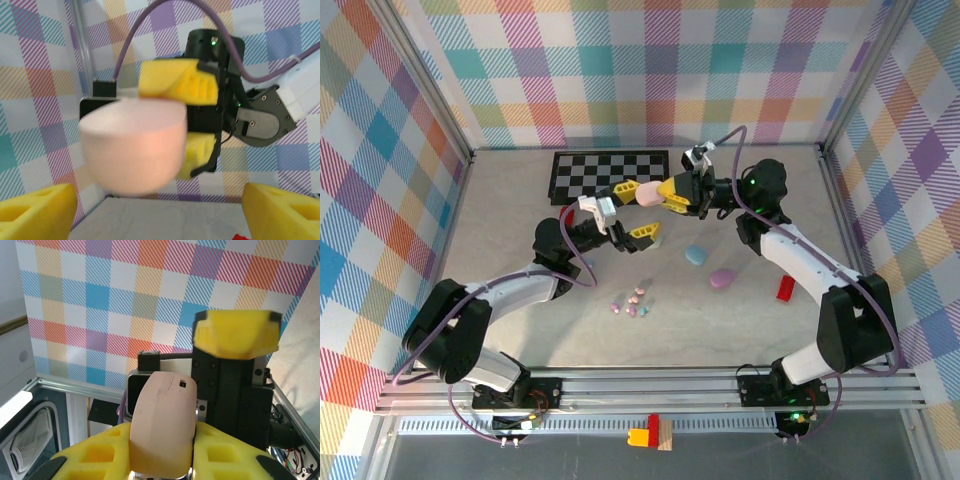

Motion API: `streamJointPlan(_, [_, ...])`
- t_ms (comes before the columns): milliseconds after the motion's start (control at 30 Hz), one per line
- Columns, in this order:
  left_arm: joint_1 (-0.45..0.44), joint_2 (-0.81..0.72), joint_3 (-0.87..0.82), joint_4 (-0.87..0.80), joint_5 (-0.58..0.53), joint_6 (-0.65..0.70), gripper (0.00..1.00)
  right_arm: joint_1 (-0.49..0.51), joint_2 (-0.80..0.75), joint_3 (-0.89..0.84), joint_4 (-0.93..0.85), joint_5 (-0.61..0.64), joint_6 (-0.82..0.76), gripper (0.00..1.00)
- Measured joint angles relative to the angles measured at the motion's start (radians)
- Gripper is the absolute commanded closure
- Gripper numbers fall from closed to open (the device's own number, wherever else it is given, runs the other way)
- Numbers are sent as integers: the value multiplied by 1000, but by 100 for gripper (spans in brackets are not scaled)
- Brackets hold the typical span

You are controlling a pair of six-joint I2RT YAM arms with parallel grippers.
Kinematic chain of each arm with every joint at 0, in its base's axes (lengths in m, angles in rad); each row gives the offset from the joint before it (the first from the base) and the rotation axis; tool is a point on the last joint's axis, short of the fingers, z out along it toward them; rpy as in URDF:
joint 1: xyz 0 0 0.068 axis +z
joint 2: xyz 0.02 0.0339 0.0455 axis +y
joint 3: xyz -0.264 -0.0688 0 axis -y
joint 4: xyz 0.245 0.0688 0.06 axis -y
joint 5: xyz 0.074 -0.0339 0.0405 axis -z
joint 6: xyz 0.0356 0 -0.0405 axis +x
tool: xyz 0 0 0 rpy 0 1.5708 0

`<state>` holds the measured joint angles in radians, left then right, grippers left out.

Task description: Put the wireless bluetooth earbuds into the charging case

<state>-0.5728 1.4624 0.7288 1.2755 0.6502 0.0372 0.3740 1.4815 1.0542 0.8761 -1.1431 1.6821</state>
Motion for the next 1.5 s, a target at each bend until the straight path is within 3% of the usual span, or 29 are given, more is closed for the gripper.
streamJointPlan(267, [-2,19,28,11,18,-4,31,0,17,-14,13,8,39,84])
streamJointPlan(400, [-1,20,29,11,6,-10,43,0,24,-15,38,-2,56,84])
streamJointPlan(800, [0,29,29,11,-11,-22,56,-2,29,-27,64,-19,63,83])
streamJointPlan(833, [0,29,29,11,-11,-22,56,-2,29,-27,60,-18,60,80])
streamJointPlan(967, [0,31,29,9,-6,-22,59,-3,20,-27,2,-13,11,50])
streamJointPlan(1100, [-6,31,29,10,24,-21,59,-17,0,-23,-157,5,-129,33])
streamJointPlan(1233, [-6,27,21,-5,46,-18,59,-55,-27,21,-426,30,-353,20])
streamJointPlan(1500, [-5,-97,-12,-254,130,36,58,-53,-148,189,-1001,207,-1096,11])
